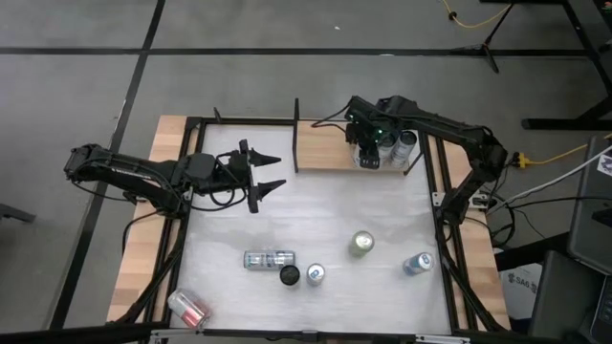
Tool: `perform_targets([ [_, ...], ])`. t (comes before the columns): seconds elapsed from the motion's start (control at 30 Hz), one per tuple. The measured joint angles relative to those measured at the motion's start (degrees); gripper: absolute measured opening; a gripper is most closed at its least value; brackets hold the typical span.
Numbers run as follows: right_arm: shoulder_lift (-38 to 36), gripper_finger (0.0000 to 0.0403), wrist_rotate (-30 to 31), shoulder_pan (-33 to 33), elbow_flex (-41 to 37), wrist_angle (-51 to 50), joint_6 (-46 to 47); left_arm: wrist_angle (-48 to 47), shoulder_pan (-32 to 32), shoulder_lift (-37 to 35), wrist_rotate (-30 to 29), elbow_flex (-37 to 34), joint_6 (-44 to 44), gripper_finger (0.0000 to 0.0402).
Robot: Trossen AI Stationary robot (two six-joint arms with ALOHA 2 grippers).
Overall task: Place canned beverage on shelf
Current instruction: Put the white-blue soda can on the shelf aligned with the other white-blue soda cans
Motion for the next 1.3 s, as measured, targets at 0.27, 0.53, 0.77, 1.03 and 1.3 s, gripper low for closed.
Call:
perform_targets([
  [0.27, 0.0, 0.0254, 0.5, 0.0, -0.2, 1.1, -0.3, 0.0, 0.0, 0.0, 0.0, 0.0, 0.0, 0.0283],
  [0.53, 0.1, 0.0254, 0.6, 0.0, -0.2, 2.6, -0.4, 0.0, 0.0, 0.0, 0.0, 0.0, 0.0, 0.0283],
  [0.77, 0.1, 0.0264, 0.7, 0.0, -0.2, 2.6, -0.4, 0.0, 0.0, 0.0, 0.0, 0.0, 0.0, 0.0283],
  [1.03, 0.1, 0.0291, 0.9, 0.0, -0.3, 2.6, -0.4, 0.0, 0.0, 0.0, 0.0, 0.0, 0.0, 0.0283],
  [1.3, 0.2, 0.0296, 2.0, 0.0, -0.3, 2.9, -0.4, 0.0, 0.0, 0.0, 0.0, 0.0, 0.0, 0.0283],
])
